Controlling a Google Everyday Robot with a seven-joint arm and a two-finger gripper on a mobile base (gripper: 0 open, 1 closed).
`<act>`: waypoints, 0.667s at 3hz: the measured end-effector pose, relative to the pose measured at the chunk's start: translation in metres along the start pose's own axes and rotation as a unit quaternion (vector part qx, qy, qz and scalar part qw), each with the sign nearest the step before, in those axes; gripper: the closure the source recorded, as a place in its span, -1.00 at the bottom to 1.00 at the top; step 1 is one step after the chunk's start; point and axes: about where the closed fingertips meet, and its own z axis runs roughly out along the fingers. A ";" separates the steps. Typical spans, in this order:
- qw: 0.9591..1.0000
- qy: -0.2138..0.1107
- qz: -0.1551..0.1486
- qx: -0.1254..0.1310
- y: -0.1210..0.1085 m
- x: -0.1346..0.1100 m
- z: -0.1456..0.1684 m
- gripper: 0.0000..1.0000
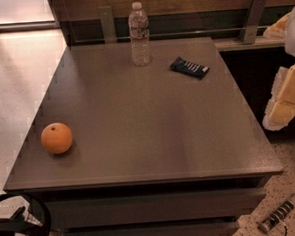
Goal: Move rxbar blueberry near orange
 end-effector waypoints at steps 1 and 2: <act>0.998 -0.041 0.029 0.029 -0.028 0.008 0.009 -1.00; 0.991 -0.103 0.053 0.069 -0.075 0.005 0.020 -1.00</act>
Offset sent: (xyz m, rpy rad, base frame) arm 0.1522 -0.0426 0.0162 0.3851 -0.3393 -0.1118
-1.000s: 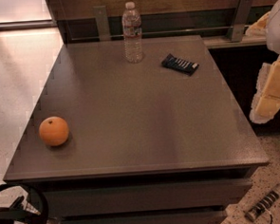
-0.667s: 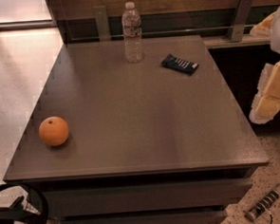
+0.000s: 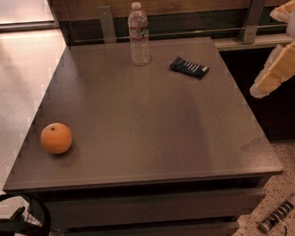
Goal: Move rxbar blueberry near orange
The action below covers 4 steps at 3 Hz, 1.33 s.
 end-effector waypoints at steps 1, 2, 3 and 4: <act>0.998 -0.062 0.021 0.021 -0.043 -0.014 0.020 -1.00; 0.992 -0.115 0.051 0.013 -0.069 -0.017 0.040 -1.00; 0.984 -0.158 0.086 -0.011 -0.080 -0.015 0.064 -1.00; 0.976 -0.187 0.112 -0.029 -0.087 -0.013 0.084 -1.00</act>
Offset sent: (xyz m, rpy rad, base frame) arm 0.1241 -0.0103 -0.0092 0.4444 -0.0817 -0.0094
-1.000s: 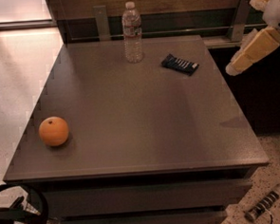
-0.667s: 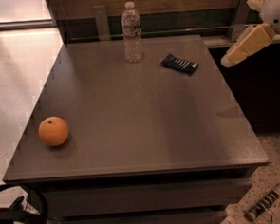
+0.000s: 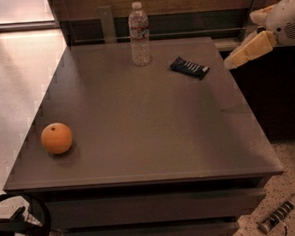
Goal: Move rxbar blueberry near orange
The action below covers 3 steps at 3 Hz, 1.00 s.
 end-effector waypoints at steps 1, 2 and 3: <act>0.999 -0.042 0.020 0.003 -0.022 0.017 0.039 -1.00; 0.999 -0.042 0.020 0.003 -0.022 0.017 0.039 -1.00; 0.998 -0.047 0.030 0.000 -0.026 0.019 0.048 -1.00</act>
Offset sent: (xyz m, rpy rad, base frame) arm 0.0500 -0.0074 -0.0387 0.1112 -0.0643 -0.0302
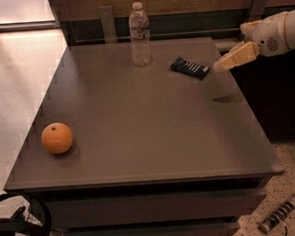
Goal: Move rxbar blueberry near orange
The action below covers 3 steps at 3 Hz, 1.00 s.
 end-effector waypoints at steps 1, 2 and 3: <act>1.000 -0.009 0.014 -0.003 -0.011 0.007 0.027 -1.00; 1.000 -0.007 0.022 -0.006 -0.012 0.016 0.051 -1.00; 0.999 -0.011 0.034 -0.013 -0.012 0.031 0.078 -1.00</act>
Offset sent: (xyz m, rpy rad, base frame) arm 0.0512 0.0253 -0.0600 0.0472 0.0421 -0.0229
